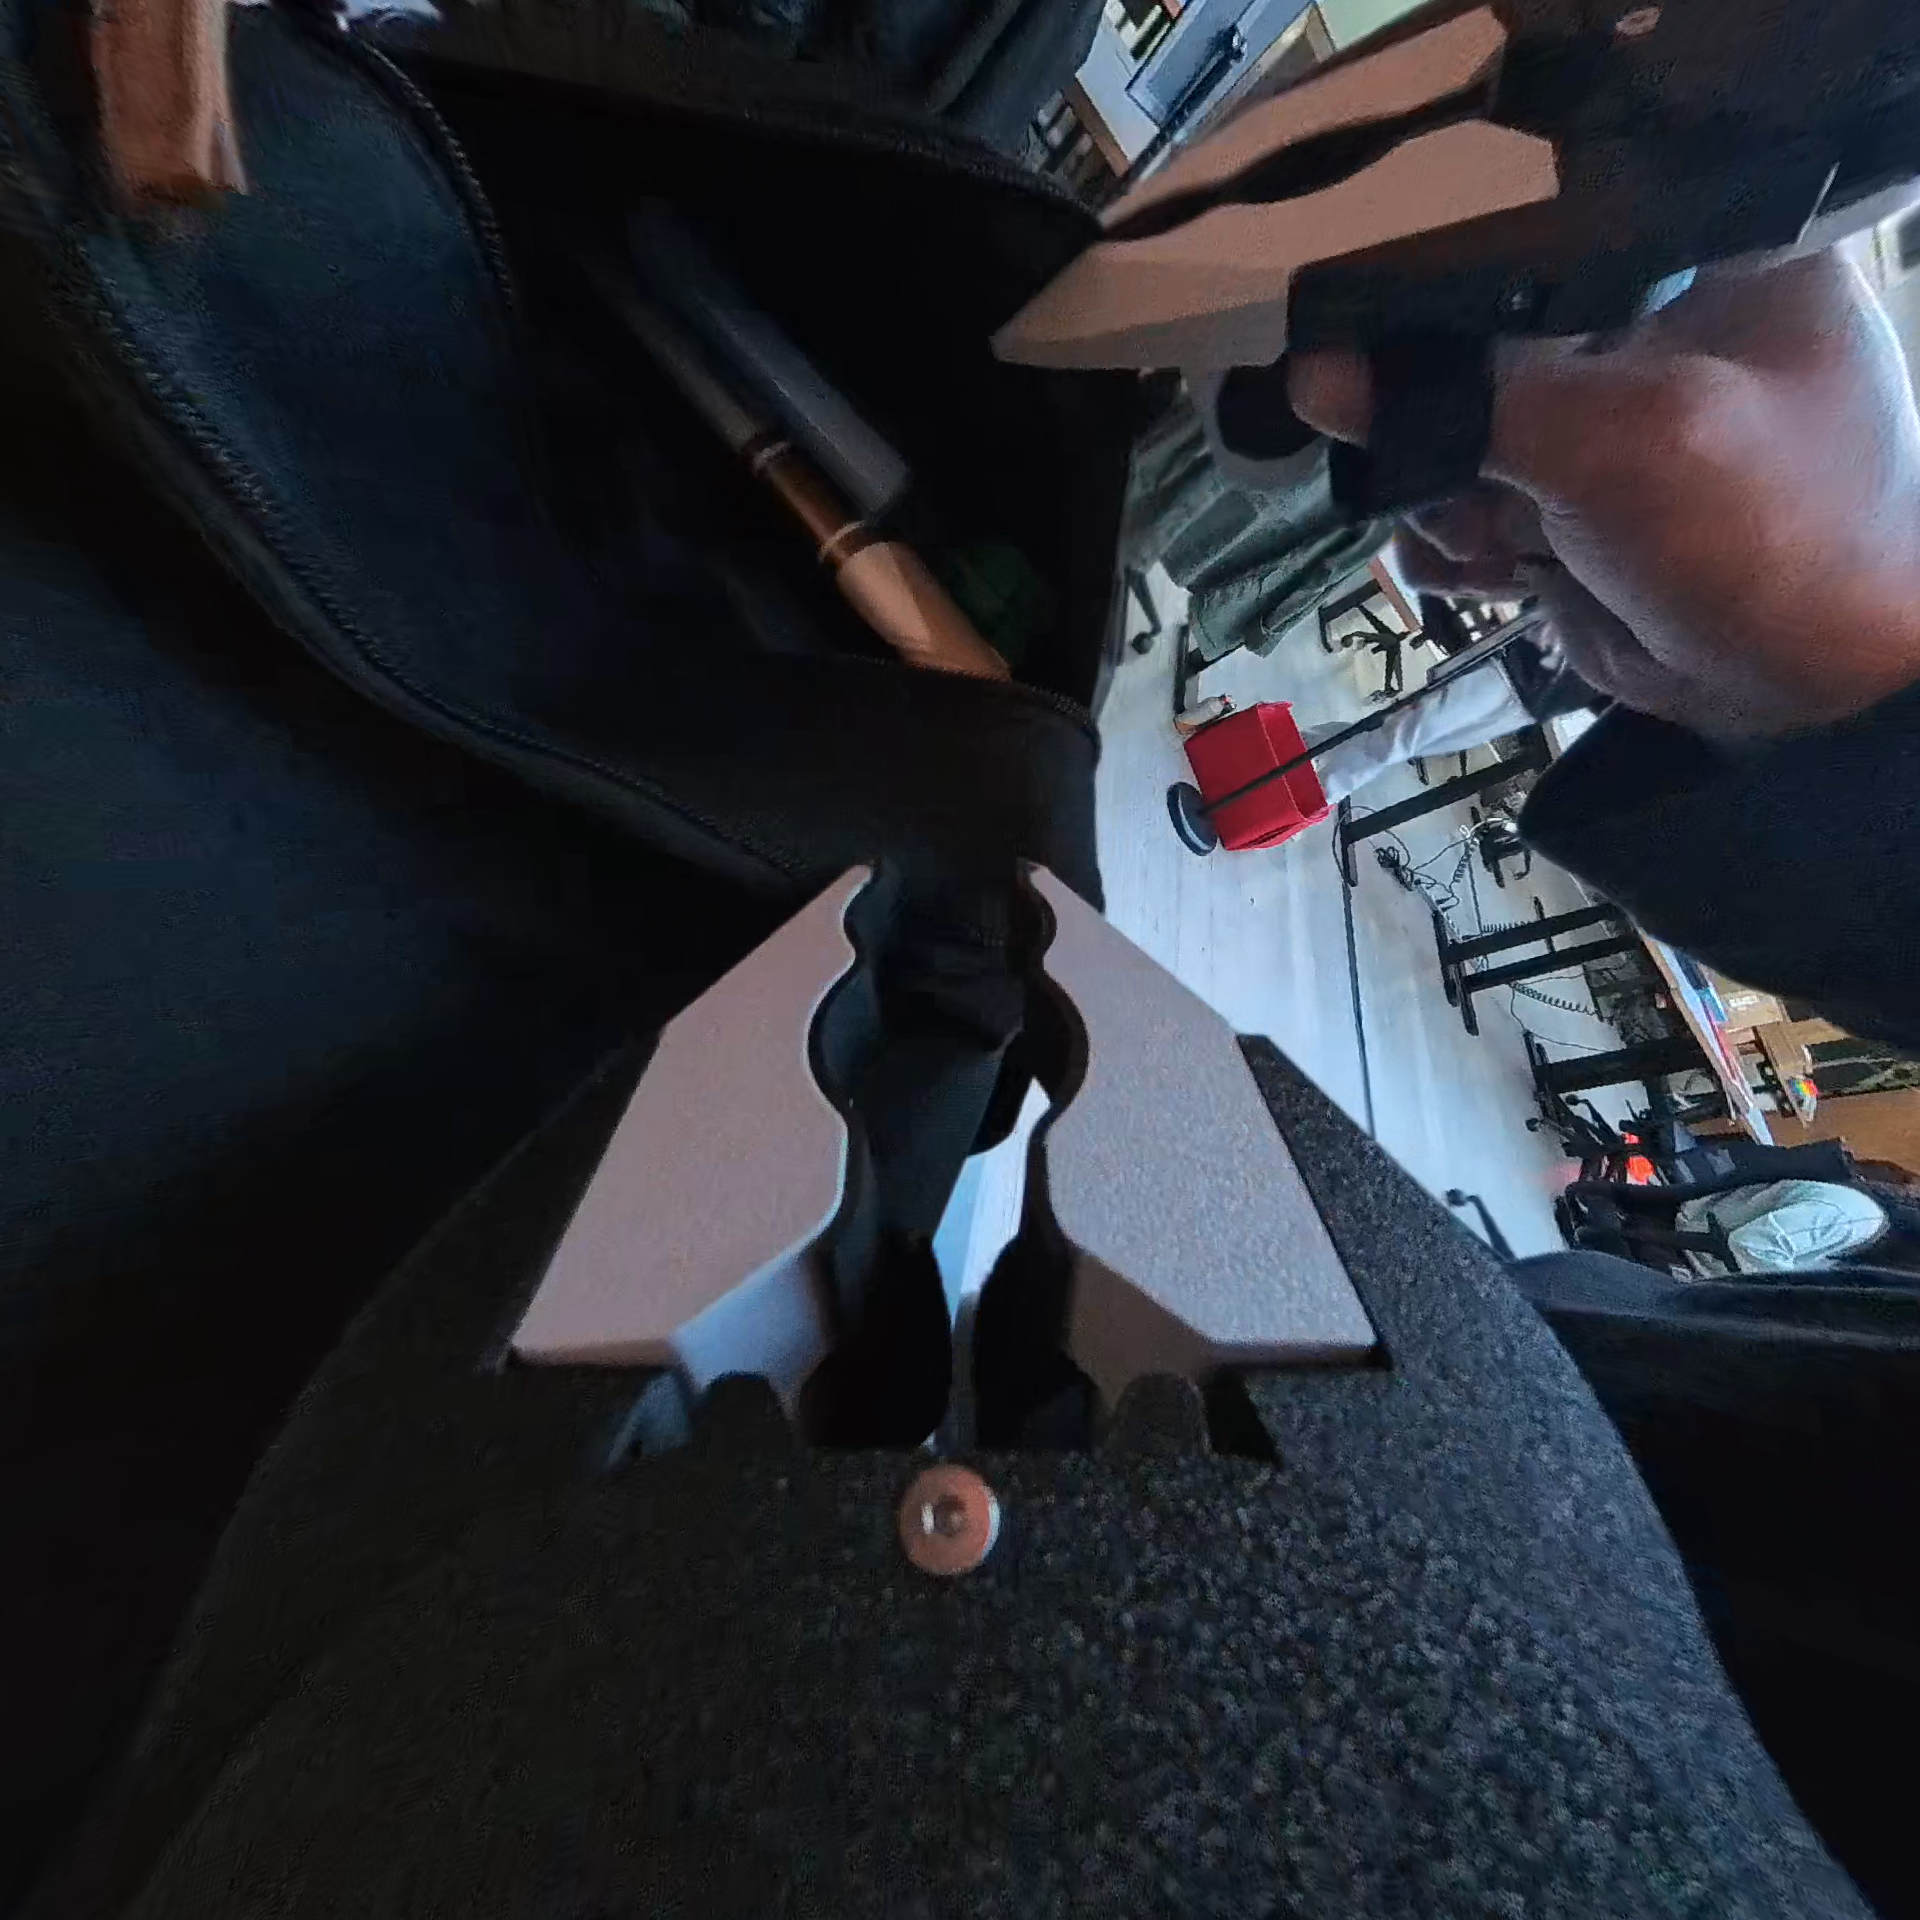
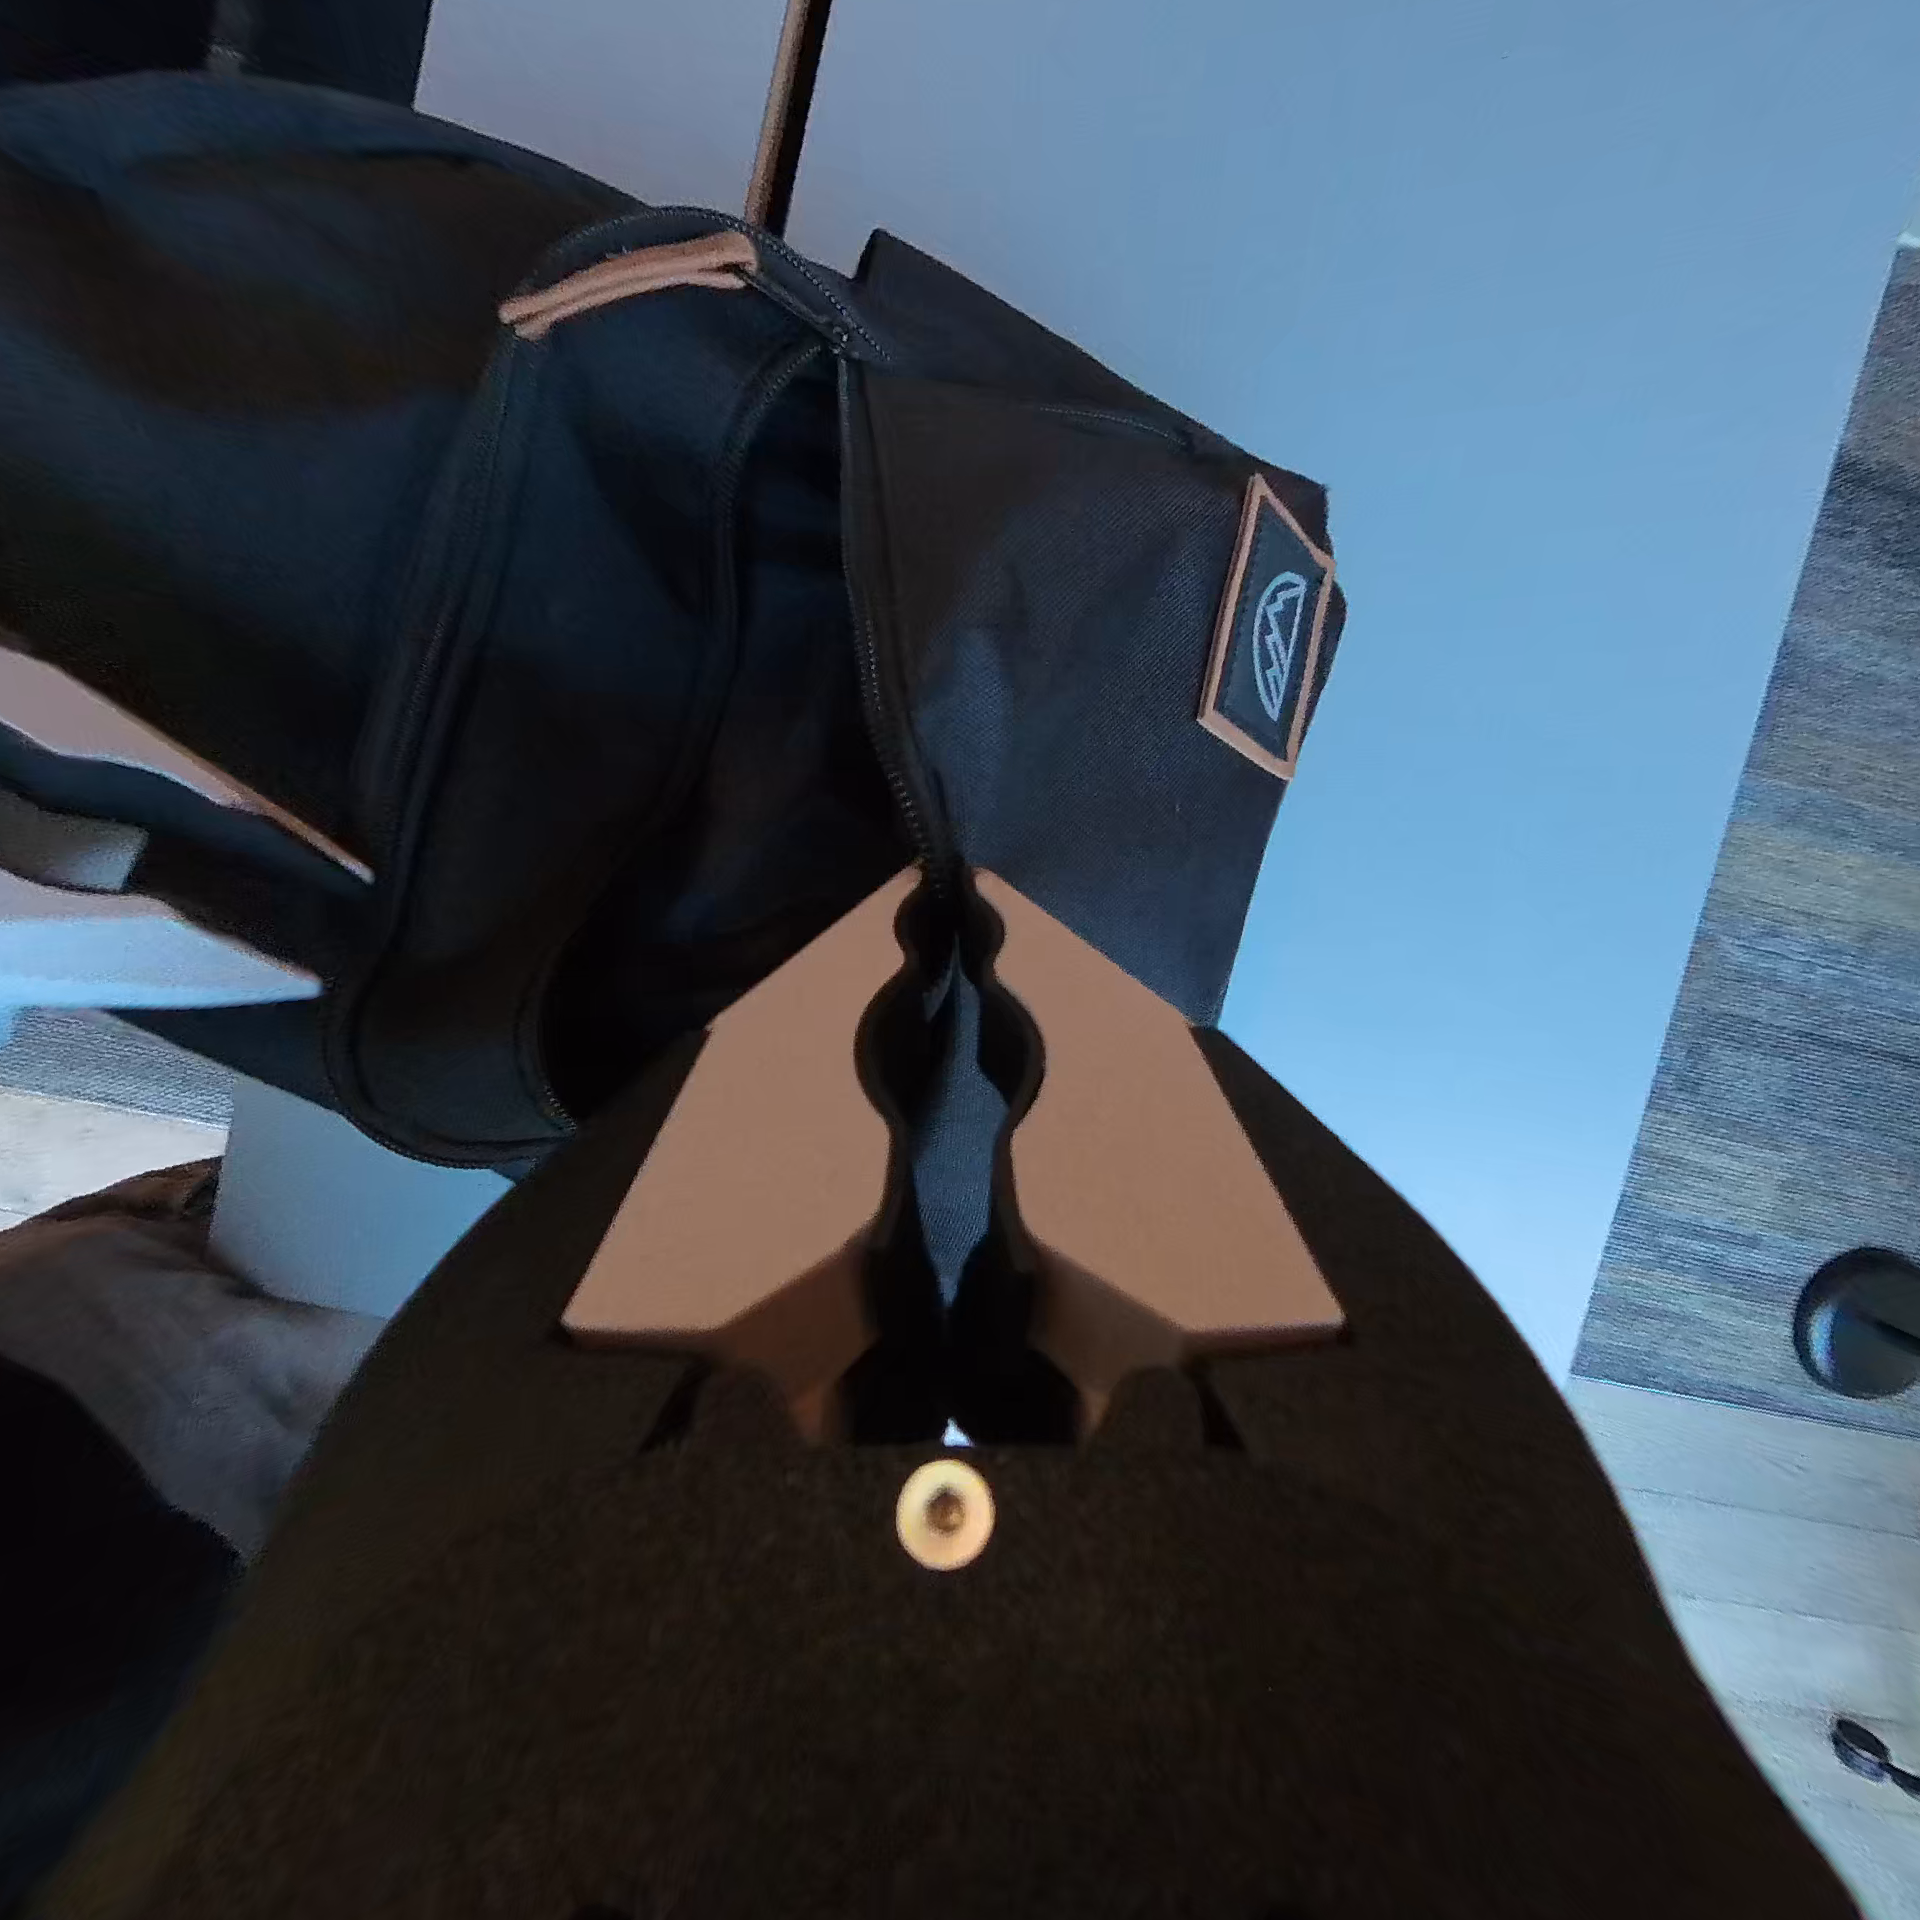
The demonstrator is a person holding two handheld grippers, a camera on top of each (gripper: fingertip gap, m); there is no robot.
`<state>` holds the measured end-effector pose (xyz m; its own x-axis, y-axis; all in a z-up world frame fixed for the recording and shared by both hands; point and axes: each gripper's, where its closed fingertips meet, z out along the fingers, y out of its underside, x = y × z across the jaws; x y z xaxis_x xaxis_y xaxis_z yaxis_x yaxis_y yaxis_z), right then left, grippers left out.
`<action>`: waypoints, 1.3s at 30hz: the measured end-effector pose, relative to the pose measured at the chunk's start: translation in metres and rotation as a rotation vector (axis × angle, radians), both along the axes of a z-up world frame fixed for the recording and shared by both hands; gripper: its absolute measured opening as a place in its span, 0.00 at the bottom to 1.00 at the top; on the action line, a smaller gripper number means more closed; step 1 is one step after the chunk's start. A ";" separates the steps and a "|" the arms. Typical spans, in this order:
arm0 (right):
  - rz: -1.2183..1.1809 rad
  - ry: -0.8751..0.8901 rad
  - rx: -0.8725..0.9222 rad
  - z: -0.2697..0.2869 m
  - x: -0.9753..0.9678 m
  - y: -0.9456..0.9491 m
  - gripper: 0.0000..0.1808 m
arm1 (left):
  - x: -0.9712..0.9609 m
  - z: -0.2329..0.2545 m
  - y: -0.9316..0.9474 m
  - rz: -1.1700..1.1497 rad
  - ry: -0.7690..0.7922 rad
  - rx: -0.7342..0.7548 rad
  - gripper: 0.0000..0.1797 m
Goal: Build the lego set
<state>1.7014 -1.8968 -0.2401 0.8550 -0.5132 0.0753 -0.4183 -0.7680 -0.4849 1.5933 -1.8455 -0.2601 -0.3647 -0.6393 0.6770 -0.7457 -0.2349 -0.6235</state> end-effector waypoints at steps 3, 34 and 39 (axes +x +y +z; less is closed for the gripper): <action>-0.001 0.014 0.011 0.000 -0.002 0.001 0.00 | 0.000 0.003 -0.011 0.000 -0.009 0.004 0.11; -0.053 0.082 0.088 0.001 0.001 -0.010 0.00 | 0.130 -0.021 -0.041 0.155 0.405 -0.108 0.10; -0.036 0.104 0.107 0.000 -0.002 -0.007 0.00 | 0.091 -0.004 -0.020 0.089 0.410 -0.158 0.09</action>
<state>1.6996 -1.9041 -0.2399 0.8363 -0.5438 -0.0696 -0.4967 -0.6977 -0.5162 1.6842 -1.8655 -0.2643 0.0056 -0.5328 0.8462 -0.8962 -0.3781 -0.2321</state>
